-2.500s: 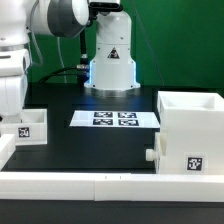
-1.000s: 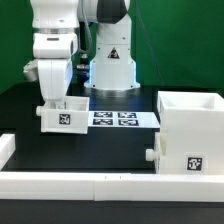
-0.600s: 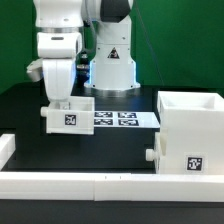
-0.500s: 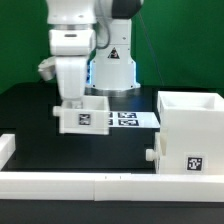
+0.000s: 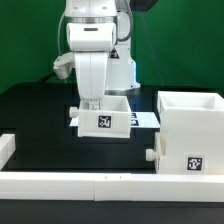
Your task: Assemble drawer
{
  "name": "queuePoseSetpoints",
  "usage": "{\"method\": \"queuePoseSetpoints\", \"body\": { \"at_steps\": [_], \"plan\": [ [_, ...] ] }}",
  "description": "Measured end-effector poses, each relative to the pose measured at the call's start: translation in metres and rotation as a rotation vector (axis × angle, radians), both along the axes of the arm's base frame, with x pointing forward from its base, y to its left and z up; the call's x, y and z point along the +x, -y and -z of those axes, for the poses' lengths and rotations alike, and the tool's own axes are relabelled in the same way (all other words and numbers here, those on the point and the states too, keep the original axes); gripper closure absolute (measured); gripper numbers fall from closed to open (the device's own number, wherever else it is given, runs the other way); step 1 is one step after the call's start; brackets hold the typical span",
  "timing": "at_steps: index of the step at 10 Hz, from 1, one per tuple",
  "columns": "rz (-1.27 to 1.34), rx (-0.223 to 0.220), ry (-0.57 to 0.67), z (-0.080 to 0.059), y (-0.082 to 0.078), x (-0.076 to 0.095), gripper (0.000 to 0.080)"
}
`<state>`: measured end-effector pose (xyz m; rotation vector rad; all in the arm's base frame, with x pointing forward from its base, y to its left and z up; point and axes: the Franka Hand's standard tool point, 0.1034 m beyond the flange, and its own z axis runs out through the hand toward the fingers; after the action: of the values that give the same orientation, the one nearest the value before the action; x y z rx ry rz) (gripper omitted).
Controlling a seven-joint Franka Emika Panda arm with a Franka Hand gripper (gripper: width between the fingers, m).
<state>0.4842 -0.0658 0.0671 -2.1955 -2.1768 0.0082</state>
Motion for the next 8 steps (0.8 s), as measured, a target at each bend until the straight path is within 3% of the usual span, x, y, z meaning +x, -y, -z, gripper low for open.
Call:
{"method": "queuePoseSetpoints", "body": {
  "at_steps": [2, 5, 8],
  "plan": [
    [0.009, 0.003, -0.023, 0.002, -0.001, 0.004, 0.0759],
    [-0.005, 0.015, -0.04, -0.005, -0.026, 0.046, 0.0759],
    [-0.011, 0.024, -0.032, -0.005, -0.045, 0.055, 0.0759]
  ]
}}
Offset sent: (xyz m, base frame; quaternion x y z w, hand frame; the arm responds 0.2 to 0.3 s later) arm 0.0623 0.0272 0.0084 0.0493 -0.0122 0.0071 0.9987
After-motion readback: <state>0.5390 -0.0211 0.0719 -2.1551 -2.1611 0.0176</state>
